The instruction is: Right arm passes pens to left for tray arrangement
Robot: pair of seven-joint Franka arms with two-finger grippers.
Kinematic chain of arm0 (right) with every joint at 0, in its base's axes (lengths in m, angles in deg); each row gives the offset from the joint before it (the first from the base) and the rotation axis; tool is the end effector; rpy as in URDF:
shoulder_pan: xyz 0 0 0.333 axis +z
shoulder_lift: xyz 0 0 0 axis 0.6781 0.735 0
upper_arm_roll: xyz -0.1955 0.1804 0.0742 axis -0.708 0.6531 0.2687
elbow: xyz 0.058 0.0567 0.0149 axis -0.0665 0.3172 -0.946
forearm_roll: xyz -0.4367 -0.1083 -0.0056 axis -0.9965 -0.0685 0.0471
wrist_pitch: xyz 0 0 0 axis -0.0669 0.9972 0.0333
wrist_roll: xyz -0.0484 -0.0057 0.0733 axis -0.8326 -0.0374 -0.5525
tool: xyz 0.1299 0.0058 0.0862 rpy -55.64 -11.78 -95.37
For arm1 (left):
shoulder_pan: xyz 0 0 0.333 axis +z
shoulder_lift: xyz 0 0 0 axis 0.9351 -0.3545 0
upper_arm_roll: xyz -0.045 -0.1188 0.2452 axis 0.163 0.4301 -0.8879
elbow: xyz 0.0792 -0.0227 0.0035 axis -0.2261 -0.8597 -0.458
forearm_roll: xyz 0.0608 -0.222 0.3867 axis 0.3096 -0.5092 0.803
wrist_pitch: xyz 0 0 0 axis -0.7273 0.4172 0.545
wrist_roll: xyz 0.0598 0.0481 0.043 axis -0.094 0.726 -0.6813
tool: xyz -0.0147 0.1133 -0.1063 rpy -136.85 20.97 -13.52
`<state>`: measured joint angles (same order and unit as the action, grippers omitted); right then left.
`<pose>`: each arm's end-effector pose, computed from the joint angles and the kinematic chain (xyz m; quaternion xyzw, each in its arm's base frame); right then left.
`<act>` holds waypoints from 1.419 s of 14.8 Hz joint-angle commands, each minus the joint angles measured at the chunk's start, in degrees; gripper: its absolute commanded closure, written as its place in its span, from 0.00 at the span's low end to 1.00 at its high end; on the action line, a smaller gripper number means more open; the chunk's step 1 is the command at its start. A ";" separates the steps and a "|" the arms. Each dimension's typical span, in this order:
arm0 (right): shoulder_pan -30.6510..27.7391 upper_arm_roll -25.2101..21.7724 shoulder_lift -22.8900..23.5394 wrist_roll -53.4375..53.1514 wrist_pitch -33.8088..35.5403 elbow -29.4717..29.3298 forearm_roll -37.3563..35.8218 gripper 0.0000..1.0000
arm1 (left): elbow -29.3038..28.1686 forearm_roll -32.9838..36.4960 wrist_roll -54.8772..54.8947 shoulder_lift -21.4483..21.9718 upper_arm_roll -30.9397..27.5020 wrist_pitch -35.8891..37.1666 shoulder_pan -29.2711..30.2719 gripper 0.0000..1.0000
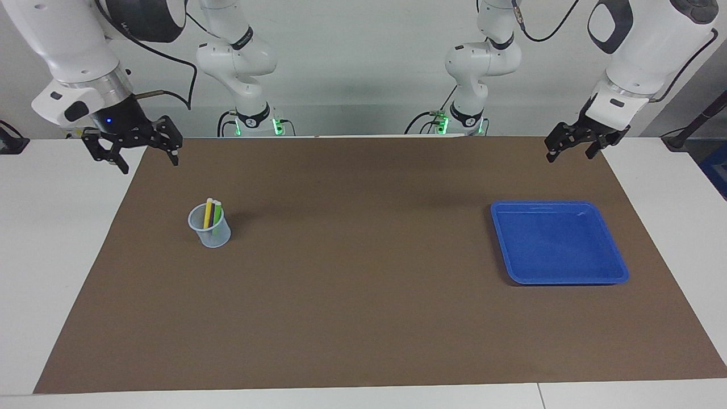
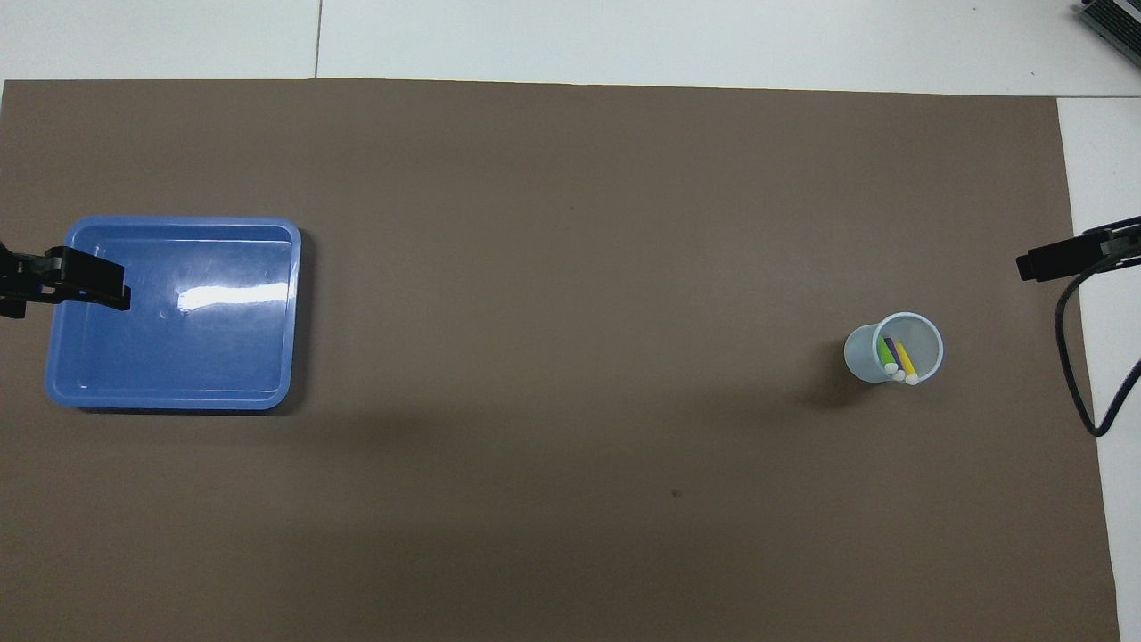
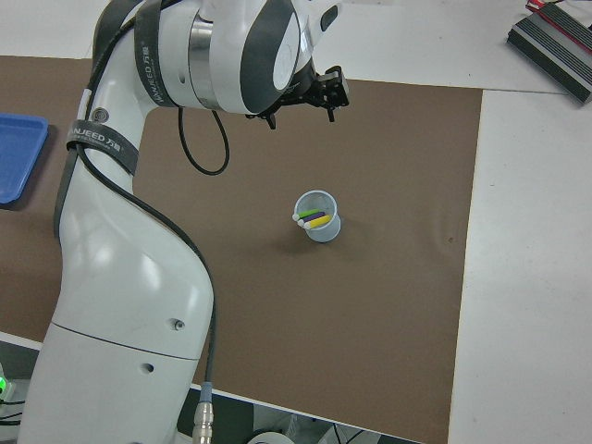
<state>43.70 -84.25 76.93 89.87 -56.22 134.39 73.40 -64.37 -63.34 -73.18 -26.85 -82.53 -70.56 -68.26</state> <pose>0.6309 -0.0435 0.5429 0.9939 0.1068 0.0279 0.0051 0.6058 -0.0113 0.5171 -0.9997 -0.0077 0.0217 0.0035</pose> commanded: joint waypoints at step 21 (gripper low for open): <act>-0.30 -0.01 -0.06 0.97 0.11 -0.33 -1.35 0.00 | -0.27 -0.75 0.79 0.61 -0.27 0.21 -0.10 0.00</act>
<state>43.68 -84.31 76.93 89.87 -56.22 134.39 72.96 -64.37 -63.34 -73.18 -26.85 -82.53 -70.56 -68.26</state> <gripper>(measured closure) 0.000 0.000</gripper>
